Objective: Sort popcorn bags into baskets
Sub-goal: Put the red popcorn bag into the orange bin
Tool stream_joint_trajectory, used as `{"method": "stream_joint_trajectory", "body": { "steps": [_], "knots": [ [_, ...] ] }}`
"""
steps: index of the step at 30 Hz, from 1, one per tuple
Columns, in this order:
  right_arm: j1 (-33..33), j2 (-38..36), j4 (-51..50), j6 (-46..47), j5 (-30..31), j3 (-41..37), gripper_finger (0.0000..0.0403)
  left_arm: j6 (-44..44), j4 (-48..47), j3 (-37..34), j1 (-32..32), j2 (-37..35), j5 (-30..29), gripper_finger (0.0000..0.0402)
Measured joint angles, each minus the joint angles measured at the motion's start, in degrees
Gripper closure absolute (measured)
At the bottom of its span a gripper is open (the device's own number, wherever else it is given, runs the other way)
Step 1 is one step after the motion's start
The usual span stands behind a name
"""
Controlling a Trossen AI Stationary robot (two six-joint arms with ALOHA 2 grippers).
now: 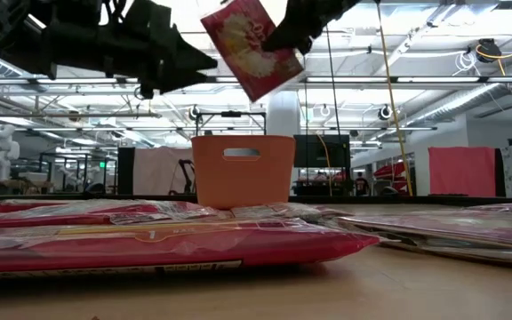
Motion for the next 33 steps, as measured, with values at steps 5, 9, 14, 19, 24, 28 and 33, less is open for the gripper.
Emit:
{"method": "stream_joint_trajectory", "body": {
  "steps": [5,9,14,19,24,28,33],
  "knots": [
    [-0.96,0.00,-7.51,-1.04,-0.01,6.40,0.0386,-3.47,-3.28,0.00,-0.58,0.00,0.02,0.0146],
    [-1.35,0.58,-12.19,-1.02,0.10,11.41,0.0386,-5.42,-5.59,0.00,-2.04,0.00,0.00,0.0164],
    [-1.25,4.00,-20.56,-1.49,0.11,19.80,0.0385,-6.19,-8.00,0.00,-4.31,0.00,-0.06,0.0186],
    [-1.50,10.48,-30.47,-1.65,0.21,29.99,0.0385,-6.35,-8.67,0.00,-5.68,0.00,-0.22,0.0200],
    [-1.60,17.55,-38.85,-3.85,0.28,39.65,0.0385,-7.06,-9.09,0.00,-6.21,0.00,-0.41,0.0202],
    [-2.66,21.43,-44.31,-5.76,0.36,44.96,0.0385,-7.57,-9.75,0.00,-6.21,0.00,-0.42,0.0202],
    [-4.84,23.19,-44.93,-7.94,0.39,45.69,0.0385,-6.82,-10.99,0.00,-6.21,0.00,-0.50,0.0202]
  ]
}}
